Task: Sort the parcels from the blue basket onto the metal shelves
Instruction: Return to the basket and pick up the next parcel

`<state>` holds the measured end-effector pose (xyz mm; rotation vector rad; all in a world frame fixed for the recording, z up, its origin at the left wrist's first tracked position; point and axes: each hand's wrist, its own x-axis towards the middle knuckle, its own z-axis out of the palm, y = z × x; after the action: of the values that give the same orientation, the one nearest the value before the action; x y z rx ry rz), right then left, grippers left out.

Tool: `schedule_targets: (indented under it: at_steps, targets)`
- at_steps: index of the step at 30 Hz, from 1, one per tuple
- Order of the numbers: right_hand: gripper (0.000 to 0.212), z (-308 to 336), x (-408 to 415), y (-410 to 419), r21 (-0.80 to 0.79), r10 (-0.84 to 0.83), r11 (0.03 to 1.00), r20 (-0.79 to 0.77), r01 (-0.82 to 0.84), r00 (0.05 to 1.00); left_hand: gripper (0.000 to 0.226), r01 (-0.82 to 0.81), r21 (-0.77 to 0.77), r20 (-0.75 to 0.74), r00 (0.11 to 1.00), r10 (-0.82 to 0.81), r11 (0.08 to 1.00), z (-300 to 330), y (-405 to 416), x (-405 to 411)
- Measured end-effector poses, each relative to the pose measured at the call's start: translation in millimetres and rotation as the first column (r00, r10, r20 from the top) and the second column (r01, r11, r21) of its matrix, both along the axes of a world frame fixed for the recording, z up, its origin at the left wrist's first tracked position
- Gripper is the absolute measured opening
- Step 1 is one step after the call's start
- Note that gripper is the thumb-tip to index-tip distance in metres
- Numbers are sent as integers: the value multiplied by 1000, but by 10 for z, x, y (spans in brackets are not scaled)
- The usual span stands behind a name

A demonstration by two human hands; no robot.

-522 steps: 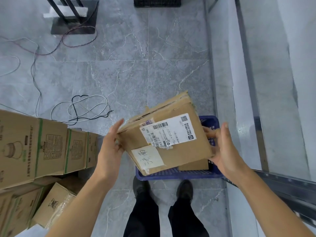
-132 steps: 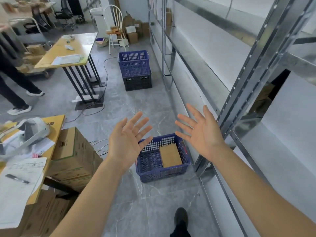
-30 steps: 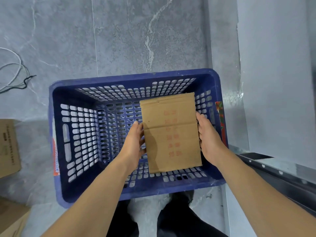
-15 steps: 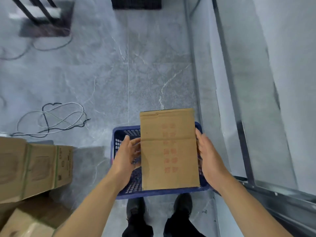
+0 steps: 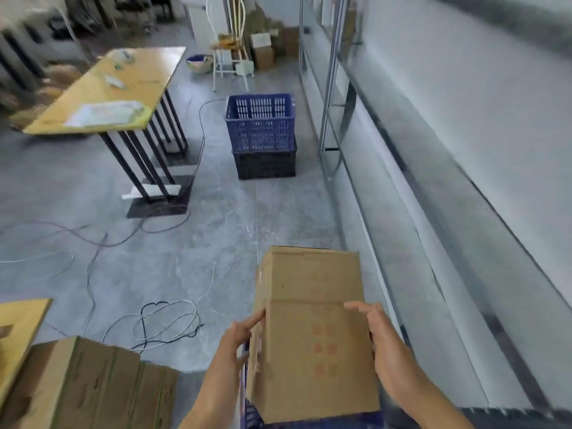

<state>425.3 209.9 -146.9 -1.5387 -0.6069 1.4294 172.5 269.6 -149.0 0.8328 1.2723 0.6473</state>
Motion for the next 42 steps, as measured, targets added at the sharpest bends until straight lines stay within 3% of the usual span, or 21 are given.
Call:
schedule_targets:
  at_steps: [5,8,12,14,15,17,18,20,23,27,31,42]
  targets:
    - [64,551,-65,-72,114,-129,984,-90,139,988,62,189,88,-56,981,-185,978,831,156,-46]
    - [62,745,-60,-89,137,-157,975,-118,173,980,84,255,198,-131,964,-233,946,886,79,-186]
    - [62,871,-71,-109,164,-138,974,-119,157,983,90,354,227,-160,933,-323,907,1173,116,-75]
    - [62,912,-84,-117,162,-136,975,-119,155,984,119,430,199,-193,898,-395,881,1283,107,-126]
    - [62,917,-86,-121,155,-148,974,-120,166,982,122,465,240,-157,885,-438,852,1217,112,-204]
    - [63,933,-87,-128,154,-154,973,-135,174,979,83,409,324,-89,911,-403,853,1232,105,-205]
    - [64,950,-93,-123,156,-154,972,-144,176,978,71,311,279,-40,949,-312,909,1293,115,-177]
    - [63,967,-120,-111,158,-172,968,-151,195,973,82,133,239,11,990,-139,962,1327,131,-159]
    - [55,995,-188,-97,163,-200,962,-117,218,973,103,104,311,112,983,-145,945,1334,114,-311]
    - [51,977,-271,-91,168,-175,966,-136,197,975,83,257,274,153,940,-306,927,1387,81,-357]
    - [78,942,-314,-114,210,-81,971,-173,117,982,77,259,252,165,938,-305,932,1374,20,-325]
    - [99,1295,-150,-202,283,76,957,-28,-65,997,82,180,203,154,965,-213,963,1269,-61,-289]
